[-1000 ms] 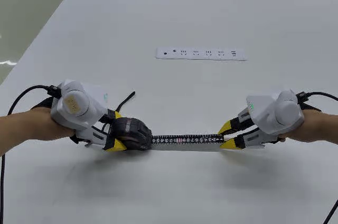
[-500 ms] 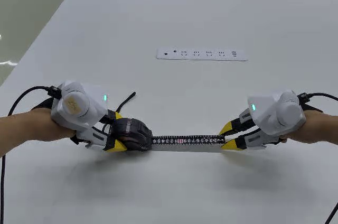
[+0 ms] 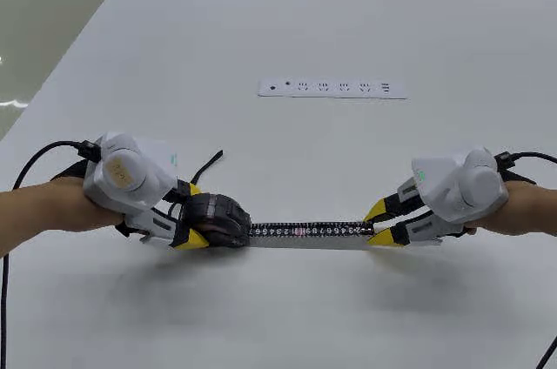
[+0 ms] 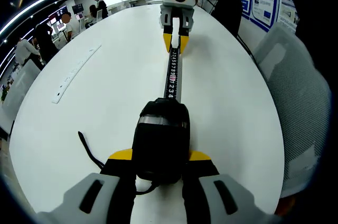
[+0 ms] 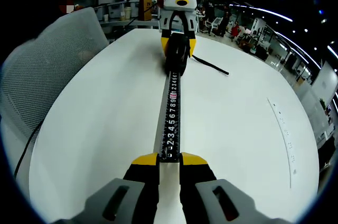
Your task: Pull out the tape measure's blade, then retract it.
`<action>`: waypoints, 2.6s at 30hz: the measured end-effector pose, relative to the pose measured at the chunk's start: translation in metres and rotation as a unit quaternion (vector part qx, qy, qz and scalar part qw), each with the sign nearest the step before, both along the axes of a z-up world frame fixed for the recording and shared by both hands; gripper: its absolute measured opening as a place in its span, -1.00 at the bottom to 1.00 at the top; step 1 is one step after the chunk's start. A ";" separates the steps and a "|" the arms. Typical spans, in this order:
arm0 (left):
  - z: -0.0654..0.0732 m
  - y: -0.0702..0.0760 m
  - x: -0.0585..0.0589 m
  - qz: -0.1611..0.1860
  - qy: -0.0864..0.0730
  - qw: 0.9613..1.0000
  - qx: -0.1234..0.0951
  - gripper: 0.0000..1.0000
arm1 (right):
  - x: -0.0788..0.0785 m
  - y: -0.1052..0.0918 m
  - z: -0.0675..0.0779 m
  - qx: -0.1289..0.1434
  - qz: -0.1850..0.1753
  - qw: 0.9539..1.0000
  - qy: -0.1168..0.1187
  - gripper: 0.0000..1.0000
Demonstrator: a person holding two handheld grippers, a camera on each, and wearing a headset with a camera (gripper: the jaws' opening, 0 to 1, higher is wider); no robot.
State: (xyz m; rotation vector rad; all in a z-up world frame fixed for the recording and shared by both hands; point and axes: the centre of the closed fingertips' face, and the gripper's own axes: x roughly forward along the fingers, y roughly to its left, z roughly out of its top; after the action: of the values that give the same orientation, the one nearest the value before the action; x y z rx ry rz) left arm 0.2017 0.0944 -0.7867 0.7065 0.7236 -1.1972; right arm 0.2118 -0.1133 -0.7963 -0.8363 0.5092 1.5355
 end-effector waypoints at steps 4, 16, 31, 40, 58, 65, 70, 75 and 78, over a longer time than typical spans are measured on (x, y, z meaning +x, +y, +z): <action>0.002 -0.002 -0.002 0.000 0.000 1.000 0.000 -0.43 | -0.001 -0.001 0.000 0.000 0.000 1.000 0.000 -0.74; 0.001 -0.001 -0.001 -0.001 0.000 1.000 0.000 -0.43 | 0.000 -0.006 0.001 -0.003 0.000 1.000 -0.001 -0.74; 0.001 -0.001 0.000 0.000 0.001 1.000 0.000 -0.43 | 0.002 -0.012 0.001 -0.005 -0.001 1.000 -0.001 -0.74; 0.001 -0.003 -0.001 0.000 0.001 1.000 0.000 -0.43 | 0.002 -0.016 0.001 -0.006 -0.002 1.000 -0.002 -0.74; 0.002 -0.004 0.000 0.000 0.000 1.000 0.001 -0.43 | 0.002 -0.022 0.001 -0.007 -0.004 1.000 -0.001 -0.74; 0.002 -0.003 0.000 0.000 0.000 1.000 0.001 -0.43 | 0.002 -0.026 0.001 -0.009 -0.005 1.000 0.000 -0.74; 0.002 -0.003 0.000 0.000 0.000 1.000 0.000 -0.43 | 0.001 -0.028 0.001 -0.009 -0.005 1.000 0.000 -0.74; 0.002 -0.003 0.000 -0.001 0.000 1.000 0.001 -0.43 | 0.001 -0.029 0.002 -0.010 -0.005 1.000 -0.001 -0.74; 0.001 -0.002 0.001 -0.001 0.000 1.000 0.001 -0.43 | 0.001 -0.030 0.002 -0.011 -0.004 1.000 -0.001 -0.74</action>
State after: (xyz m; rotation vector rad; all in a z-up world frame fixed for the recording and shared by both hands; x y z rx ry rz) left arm 0.2024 0.0921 -0.7855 0.7078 0.7249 -1.1984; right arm 0.2131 -0.1428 -0.7944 -0.8516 0.5272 1.5231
